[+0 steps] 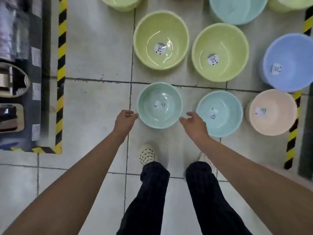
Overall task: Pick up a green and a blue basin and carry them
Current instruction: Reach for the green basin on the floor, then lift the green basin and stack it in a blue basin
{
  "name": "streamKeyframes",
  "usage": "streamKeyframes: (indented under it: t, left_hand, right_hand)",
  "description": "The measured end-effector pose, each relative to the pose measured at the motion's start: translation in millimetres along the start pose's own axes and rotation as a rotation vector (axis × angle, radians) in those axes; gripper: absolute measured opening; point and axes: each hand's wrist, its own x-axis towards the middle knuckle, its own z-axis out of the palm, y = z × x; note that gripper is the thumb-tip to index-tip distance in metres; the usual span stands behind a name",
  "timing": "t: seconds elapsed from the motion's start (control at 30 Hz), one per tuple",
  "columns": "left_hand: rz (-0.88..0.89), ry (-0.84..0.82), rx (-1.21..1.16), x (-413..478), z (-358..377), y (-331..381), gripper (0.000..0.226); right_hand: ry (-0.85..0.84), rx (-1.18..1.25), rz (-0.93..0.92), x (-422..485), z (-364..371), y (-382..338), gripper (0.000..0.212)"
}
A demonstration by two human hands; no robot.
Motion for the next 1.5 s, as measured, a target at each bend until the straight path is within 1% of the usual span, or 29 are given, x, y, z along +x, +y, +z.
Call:
streamKeyframes:
  t: [0.1, 0.17, 0.23, 0.33, 0.37, 0.43, 0.53, 0.6, 0.67, 0.83, 0.97, 1.13, 1.23, 1.37, 1.5]
  left_hand:
    - [-0.038, 0.027, -0.075, 63.9, 29.4, -29.3, 0.047]
    - [-0.067, 0.040, -0.120, 103.0, 46.1, -48.0, 0.056]
    - [-0.063, 0.060, -0.138, 139.9, 59.7, -60.1, 0.065]
    - [-0.034, 0.027, -0.156, 180.1, 77.6, -71.9, 0.075]
    - [-0.021, 0.017, -0.166, 191.1, 82.0, -75.7, 0.075]
    - [-0.007, 0.002, -0.178, 208.4, 89.5, -81.8, 0.064]
    - [-0.015, 0.030, -0.209, 220.6, 97.5, -86.7, 0.043]
    - [0.002, 0.067, -0.204, 220.8, 99.7, -88.4, 0.042]
    - [0.048, 0.066, -0.187, 210.8, 97.5, -84.1, 0.044]
    - [0.143, 0.056, -0.137, 162.6, 80.0, -49.5, 0.042]
    - [0.182, 0.020, -0.048, 108.0, 91.4, -0.5, 0.038]
    - [0.246, -0.106, 0.056, 49.0, 158.2, 63.3, 0.033]
    - [0.242, -0.177, 0.122, 32.0, 206.4, 87.7, 0.034]
    - [0.291, -0.246, 0.261, 34.5, 259.6, 102.0, 0.036]
    - [0.383, -0.233, 0.435, 52.0, 293.9, 102.5, 0.042]
  right_hand:
    - [0.064, -0.011, 0.012, 69.5, 28.2, 35.5, 0.057]
    - [0.078, -0.014, 0.034, 110.8, 45.2, 58.6, 0.063]
    - [0.078, -0.034, 0.022, 146.4, 57.6, 75.6, 0.071]
    - [0.052, -0.049, -0.008, 188.9, 71.7, 90.9, 0.080]
    - [0.047, -0.031, -0.014, 201.1, 76.1, 94.7, 0.081]
    - [0.036, -0.015, -0.030, 219.7, 83.3, 99.1, 0.078]
    - [0.025, 0.014, -0.041, 237.2, 92.5, 102.6, 0.064]
    - [0.026, 0.030, -0.038, 241.6, 97.2, 103.1, 0.062]
    - [0.024, 0.043, -0.047, 236.2, 94.3, 100.1, 0.063]
    - [0.028, 0.078, -0.116, 191.9, 50.6, 85.0, 0.065]
    - [0.060, 0.155, -0.112, 144.8, -18.3, 83.5, 0.064]
    - [0.186, 0.207, -0.034, 112.9, -113.8, 110.4, 0.064]
    - [0.247, 0.231, 0.035, 106.9, -156.0, 136.5, 0.065]
    - [0.307, 0.288, 0.069, 111.5, -185.4, 177.5, 0.063]
    - [0.314, 0.307, 0.081, 125.5, -191.7, 210.2, 0.062]
